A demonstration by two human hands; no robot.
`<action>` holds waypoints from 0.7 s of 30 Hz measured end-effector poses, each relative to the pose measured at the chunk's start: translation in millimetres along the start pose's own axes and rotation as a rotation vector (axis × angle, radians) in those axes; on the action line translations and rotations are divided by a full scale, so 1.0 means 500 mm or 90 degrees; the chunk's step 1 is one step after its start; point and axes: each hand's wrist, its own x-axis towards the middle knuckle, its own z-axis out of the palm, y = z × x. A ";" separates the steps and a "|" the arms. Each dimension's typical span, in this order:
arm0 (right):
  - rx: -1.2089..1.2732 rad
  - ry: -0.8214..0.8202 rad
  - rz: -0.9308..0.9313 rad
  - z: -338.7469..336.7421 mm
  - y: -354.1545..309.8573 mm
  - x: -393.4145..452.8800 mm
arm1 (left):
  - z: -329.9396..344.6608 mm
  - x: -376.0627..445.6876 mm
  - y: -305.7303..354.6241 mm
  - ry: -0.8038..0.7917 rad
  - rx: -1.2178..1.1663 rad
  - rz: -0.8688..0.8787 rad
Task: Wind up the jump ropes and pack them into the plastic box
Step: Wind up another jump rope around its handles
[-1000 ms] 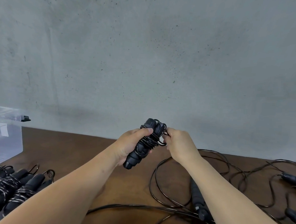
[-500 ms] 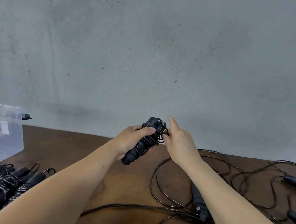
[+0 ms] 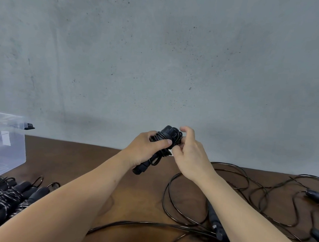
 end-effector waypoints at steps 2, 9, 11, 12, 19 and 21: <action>0.013 0.036 -0.014 0.005 0.003 -0.002 | 0.002 0.000 0.000 0.002 0.003 0.005; -0.137 0.048 -0.119 0.002 0.003 -0.003 | 0.005 -0.002 -0.004 -0.017 0.009 -0.006; -0.148 0.032 -0.126 -0.002 0.008 -0.001 | 0.003 -0.003 -0.007 -0.014 0.008 -0.006; -0.153 0.024 -0.130 -0.004 0.010 0.000 | 0.001 -0.004 -0.008 -0.012 0.004 -0.007; -0.223 0.094 -0.162 -0.002 0.004 0.009 | -0.005 -0.004 0.002 -0.016 -0.013 -0.015; -0.225 0.101 -0.157 -0.003 0.000 0.013 | -0.005 -0.004 0.005 -0.016 -0.026 -0.016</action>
